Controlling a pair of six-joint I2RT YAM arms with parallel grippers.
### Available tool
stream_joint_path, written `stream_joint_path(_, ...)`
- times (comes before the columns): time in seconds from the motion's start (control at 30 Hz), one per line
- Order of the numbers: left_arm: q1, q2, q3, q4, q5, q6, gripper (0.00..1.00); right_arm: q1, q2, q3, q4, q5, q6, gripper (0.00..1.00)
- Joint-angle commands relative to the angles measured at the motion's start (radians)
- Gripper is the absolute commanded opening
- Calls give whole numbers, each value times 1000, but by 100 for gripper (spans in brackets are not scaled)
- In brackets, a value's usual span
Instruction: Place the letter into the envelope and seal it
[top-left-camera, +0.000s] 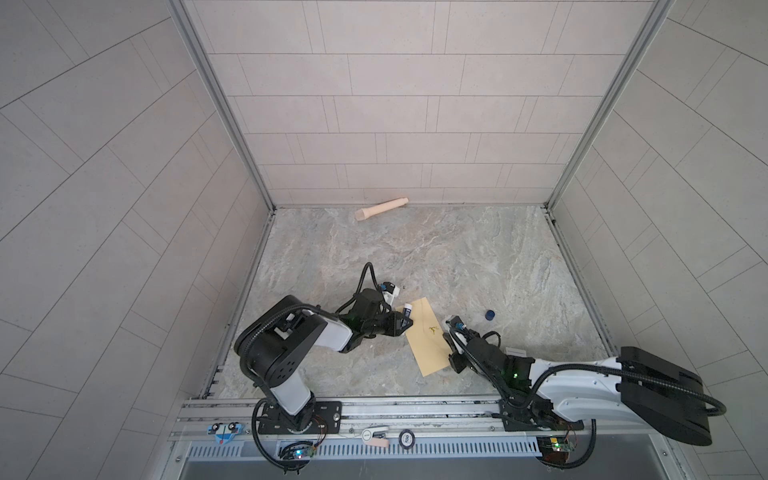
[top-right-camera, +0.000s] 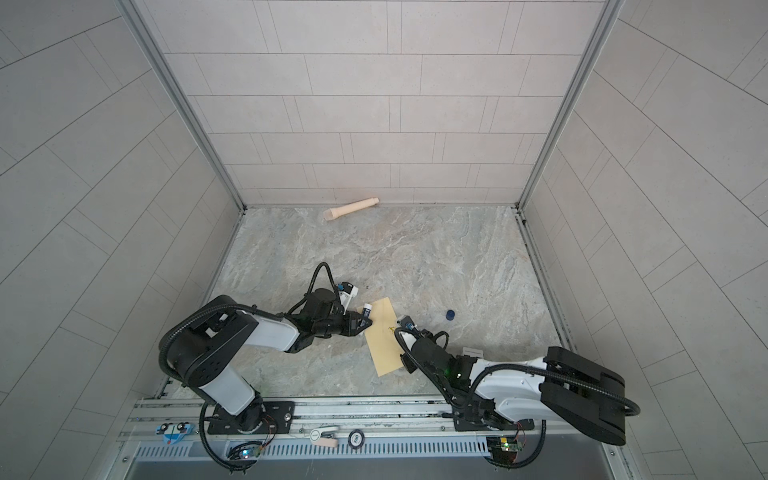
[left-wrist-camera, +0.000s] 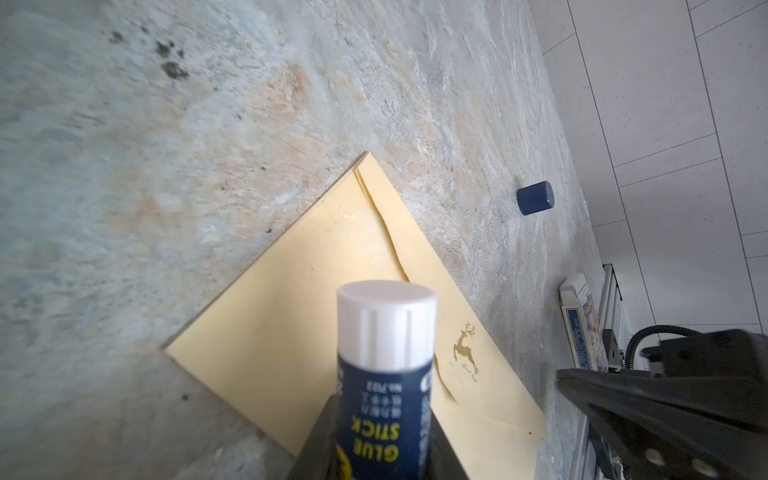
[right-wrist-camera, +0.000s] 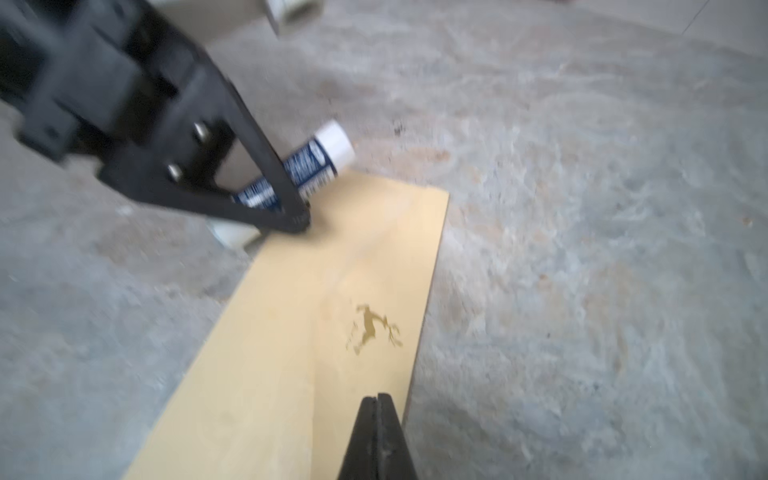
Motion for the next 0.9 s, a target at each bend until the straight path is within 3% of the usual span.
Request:
stream_joint_path(0.0,9,43,-30,-187,-56,6,0,75,110,18,-1,45,63,0)
stream_joint_path(0.1,9,33,-30,-188,-57,-1,0,168,227,86,-55,100,81,0)
stream_joint_path(0.17,9,20,-31,-187,-56,-7,0,190,230,109,-100,114,83,0)
stream_joint_path(0.27,9,-20,-26,-202,-53,-11,0,182,108,124,-191,167,43,0)
stream_joint_path(0.33,7,-69,-9,-225,-39,3,0,117,-26,143,-279,144,7,0)
stream_joint_path(0.43,5,-172,40,-315,-48,68,0,-35,-222,197,-440,-10,36,4)
stream_joint_path(0.57,-27,-296,122,-433,-126,196,0,-243,-389,299,-672,-243,190,29)
stream_joint_path(0.63,-46,-334,140,-447,-142,202,0,-327,-404,349,-775,-367,288,33)
stream_joint_path(0.73,-94,-384,133,-450,-134,240,0,-333,-363,408,-842,-510,366,40)
stream_joint_path(0.8,-172,-440,116,-459,-174,342,0,-340,-334,459,-862,-580,399,47)
stream_joint_path(0.87,-254,-495,100,-456,-243,452,0,-391,-304,524,-829,-727,428,51)
